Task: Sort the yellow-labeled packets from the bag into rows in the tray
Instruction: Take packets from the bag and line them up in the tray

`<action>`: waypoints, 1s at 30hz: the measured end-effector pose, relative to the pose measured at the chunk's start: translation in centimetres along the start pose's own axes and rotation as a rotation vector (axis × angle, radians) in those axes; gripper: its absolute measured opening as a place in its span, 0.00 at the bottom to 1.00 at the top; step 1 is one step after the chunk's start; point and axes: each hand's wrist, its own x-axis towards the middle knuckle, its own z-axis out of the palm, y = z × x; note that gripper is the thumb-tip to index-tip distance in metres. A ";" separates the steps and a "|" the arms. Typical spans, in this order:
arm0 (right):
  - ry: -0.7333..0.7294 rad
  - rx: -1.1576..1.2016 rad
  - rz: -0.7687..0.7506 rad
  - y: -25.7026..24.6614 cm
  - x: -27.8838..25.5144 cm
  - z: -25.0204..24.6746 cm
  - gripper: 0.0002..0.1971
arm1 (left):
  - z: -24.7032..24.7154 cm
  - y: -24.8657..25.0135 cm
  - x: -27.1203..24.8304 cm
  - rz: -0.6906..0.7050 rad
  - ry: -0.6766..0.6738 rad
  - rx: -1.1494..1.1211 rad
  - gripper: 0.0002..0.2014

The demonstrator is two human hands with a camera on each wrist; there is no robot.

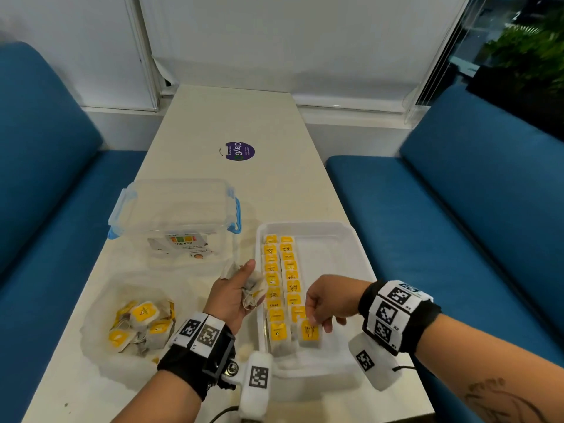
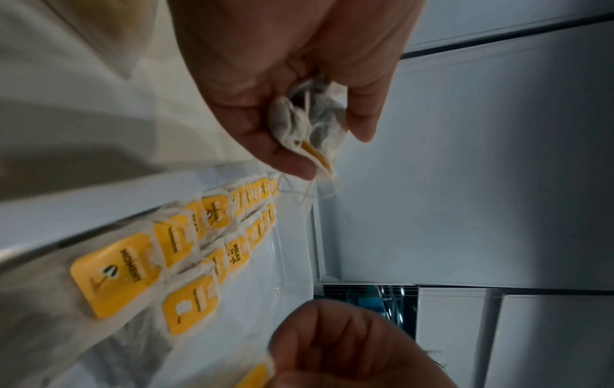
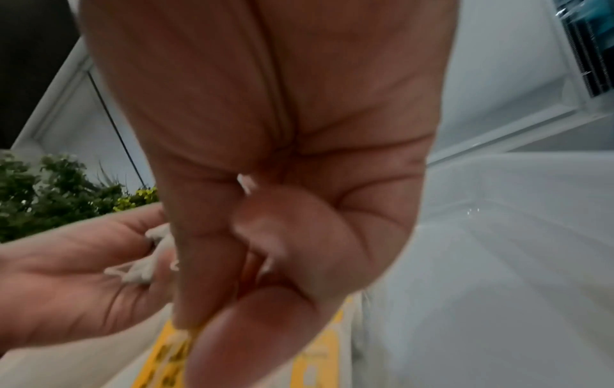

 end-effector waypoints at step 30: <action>0.421 0.377 -0.149 -2.7 -0.7 -4.1 0.03 | 1.6 -0.5 -1.2 -0.150 -0.031 0.165 0.14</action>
